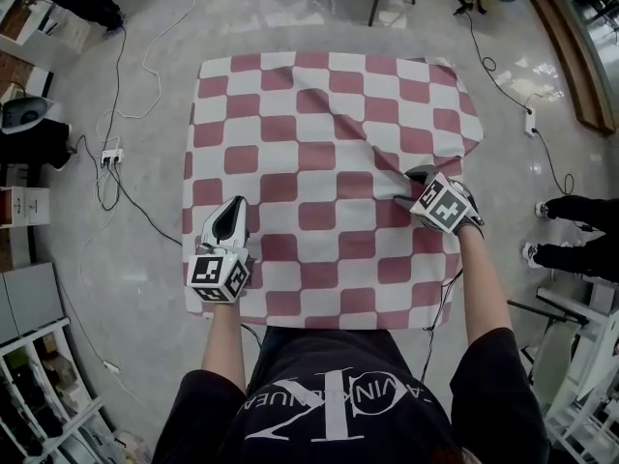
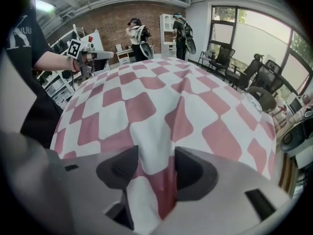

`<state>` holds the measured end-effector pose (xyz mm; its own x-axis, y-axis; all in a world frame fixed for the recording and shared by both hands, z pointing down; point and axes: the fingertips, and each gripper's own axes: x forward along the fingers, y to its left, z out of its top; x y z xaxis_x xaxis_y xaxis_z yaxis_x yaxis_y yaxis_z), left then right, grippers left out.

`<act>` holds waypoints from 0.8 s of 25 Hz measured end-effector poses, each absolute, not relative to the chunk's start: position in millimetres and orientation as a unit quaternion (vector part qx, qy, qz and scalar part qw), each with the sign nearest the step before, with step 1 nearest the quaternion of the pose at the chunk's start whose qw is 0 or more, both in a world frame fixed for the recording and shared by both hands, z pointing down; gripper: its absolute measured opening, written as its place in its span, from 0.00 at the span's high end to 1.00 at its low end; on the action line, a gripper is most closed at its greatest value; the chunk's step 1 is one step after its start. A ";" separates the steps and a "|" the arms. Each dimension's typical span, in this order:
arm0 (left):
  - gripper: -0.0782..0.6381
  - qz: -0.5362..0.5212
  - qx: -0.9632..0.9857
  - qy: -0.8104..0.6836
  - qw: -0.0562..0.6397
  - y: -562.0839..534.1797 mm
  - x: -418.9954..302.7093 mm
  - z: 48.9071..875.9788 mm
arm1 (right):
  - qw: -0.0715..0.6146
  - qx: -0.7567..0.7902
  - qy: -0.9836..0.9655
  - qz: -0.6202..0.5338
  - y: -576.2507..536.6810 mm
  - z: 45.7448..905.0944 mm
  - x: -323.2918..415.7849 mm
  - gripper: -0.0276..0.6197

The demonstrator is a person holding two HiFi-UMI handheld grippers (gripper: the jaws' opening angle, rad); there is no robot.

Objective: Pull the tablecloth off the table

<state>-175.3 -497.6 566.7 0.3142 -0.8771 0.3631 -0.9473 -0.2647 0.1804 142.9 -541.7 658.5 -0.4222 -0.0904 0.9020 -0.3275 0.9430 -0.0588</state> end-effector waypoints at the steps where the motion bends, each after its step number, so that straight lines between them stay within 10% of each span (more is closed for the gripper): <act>1: 0.88 0.097 0.791 -0.575 0.184 -497.4 -175.7 567.0 | 0.522 0.130 -0.835 0.115 -540.6 657.6 142.2 0.59; 14: 0.87 0.152 0.811 -0.536 0.179 -500.8 -214.0 584.8 | 0.519 0.187 -0.823 0.136 -533.1 655.6 129.6 0.82; 20: 0.44 0.250 0.846 -0.444 0.160 -514.1 -204.8 612.0 | 0.526 0.198 -0.814 0.144 -535.4 657.3 130.0 0.86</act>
